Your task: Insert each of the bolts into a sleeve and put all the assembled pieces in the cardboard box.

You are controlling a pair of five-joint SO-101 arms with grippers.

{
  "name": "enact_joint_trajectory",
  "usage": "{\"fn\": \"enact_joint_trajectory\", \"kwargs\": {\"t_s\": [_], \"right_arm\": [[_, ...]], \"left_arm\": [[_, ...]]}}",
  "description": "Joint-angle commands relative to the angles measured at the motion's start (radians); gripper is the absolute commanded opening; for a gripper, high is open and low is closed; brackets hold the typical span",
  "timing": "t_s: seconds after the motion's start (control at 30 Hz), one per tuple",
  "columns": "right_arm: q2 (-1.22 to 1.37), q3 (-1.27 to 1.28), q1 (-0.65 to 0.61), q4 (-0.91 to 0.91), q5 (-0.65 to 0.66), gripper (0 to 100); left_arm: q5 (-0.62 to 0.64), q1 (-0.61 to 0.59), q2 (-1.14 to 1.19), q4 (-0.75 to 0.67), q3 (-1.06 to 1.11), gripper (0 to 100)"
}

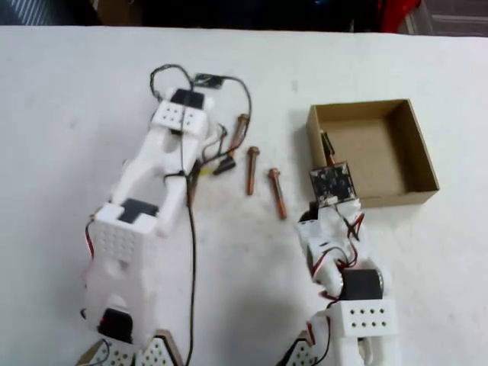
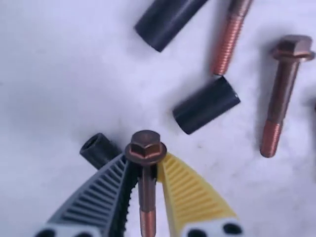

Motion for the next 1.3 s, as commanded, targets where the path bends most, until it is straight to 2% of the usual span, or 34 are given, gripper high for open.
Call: {"fn": "enact_joint_trajectory", "kwargs": {"t_s": [0.0,0.27,0.67,0.93,1.07,1.27], "right_arm": [[-0.015,-0.008,-0.004,-0.024,-0.002,1.9],[-0.015,-0.005,-0.004,-0.024,-0.002,1.9],[-0.015,-0.003,-0.054,-0.019,-0.002,1.8],[-0.015,0.008,-0.056,-0.024,-0.002,1.8],[-0.015,0.006,-0.065,-0.024,-0.002,1.8],[-0.015,0.005,-0.143,-0.024,-0.002,1.8]], "left_arm": [[-0.038,0.013,-0.022,0.081,-0.112,2],[-0.040,0.015,-0.022,0.230,-0.292,2],[-0.038,0.044,-0.050,0.239,-0.315,2],[-0.040,0.131,-0.325,0.236,-0.100,2],[-0.040,0.125,-0.458,0.227,0.002,2],[-0.041,0.104,-0.625,0.224,0.173,2]]}}
